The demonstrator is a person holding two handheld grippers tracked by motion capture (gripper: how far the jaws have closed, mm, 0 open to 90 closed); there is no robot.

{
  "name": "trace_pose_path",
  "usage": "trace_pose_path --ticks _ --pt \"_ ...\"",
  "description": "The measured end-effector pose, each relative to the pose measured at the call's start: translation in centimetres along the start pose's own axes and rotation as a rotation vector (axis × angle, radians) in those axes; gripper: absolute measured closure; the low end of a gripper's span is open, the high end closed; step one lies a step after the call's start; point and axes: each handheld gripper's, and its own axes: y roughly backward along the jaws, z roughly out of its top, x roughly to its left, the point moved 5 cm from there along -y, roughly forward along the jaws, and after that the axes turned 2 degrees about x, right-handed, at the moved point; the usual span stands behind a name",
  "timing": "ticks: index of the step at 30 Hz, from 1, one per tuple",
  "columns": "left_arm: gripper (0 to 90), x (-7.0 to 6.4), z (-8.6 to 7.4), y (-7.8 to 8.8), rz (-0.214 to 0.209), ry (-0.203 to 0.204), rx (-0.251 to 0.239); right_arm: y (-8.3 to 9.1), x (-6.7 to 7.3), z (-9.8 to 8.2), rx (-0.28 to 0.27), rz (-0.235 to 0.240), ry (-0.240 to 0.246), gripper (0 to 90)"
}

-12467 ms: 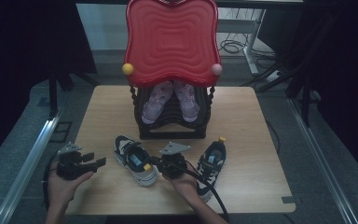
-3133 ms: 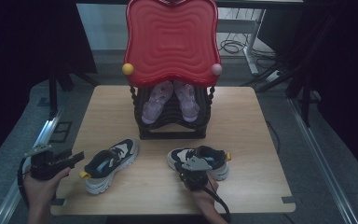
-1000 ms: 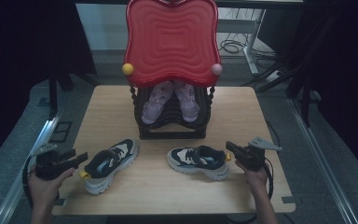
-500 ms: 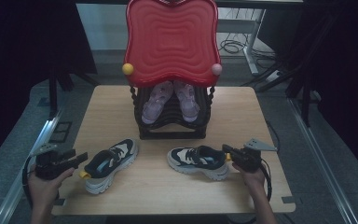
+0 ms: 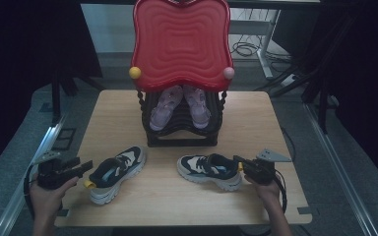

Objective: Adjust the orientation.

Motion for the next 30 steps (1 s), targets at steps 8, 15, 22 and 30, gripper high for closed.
trace_pose_path --ticks 8,15,22,30 --pt "38.4 0.1 0.0 0.0 0.001 0.002 0.002 0.8 0.6 -0.4 0.003 -0.001 0.016 89.6" --pt "38.4 0.0 0.0 0.0 0.001 0.001 0.002 1.6 1.2 -0.9 0.013 -0.014 0.035 89.7" --pt "38.4 0.1 0.0 0.1 0.001 0.0 0.003 2.3 1.9 -1.4 0.016 -0.025 0.037 89.6" --pt "38.4 0.2 0.0 0.3 0.001 0.003 -0.005 3.0 2.6 -1.8 0.01 -0.03 0.028 89.5"
